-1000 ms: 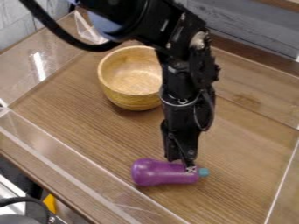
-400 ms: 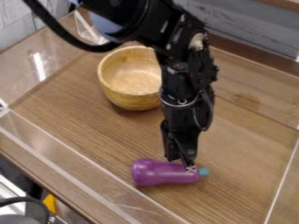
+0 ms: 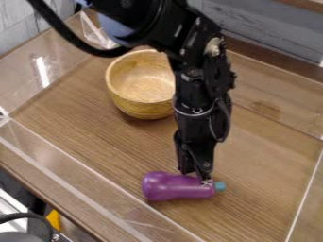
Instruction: Put the purple eggplant in the brown bowl
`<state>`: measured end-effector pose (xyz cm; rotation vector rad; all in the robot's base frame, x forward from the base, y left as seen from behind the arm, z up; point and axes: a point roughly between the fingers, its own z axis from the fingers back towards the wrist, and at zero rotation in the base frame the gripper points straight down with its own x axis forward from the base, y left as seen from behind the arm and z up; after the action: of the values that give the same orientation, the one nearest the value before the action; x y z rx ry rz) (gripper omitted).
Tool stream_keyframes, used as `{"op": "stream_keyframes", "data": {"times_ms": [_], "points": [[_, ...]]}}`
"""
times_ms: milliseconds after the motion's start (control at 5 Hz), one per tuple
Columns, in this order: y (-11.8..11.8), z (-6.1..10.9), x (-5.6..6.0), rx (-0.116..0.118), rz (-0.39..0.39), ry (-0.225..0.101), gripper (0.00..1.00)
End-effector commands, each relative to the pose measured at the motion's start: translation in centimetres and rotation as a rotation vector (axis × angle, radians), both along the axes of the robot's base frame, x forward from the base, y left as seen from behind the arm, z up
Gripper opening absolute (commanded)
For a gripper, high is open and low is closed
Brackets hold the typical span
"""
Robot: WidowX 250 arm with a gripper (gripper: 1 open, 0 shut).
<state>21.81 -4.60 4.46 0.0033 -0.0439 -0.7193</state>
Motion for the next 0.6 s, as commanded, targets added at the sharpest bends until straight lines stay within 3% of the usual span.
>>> {"op": "stream_keyframes", "data": {"times_ms": [0, 400], "points": [[0.20, 0.49, 0.76, -0.002, 0.012, -0.030, 0.00], [0.28, 0.33, 0.79, -0.002, 0.019, -0.028, 0.00]]}}
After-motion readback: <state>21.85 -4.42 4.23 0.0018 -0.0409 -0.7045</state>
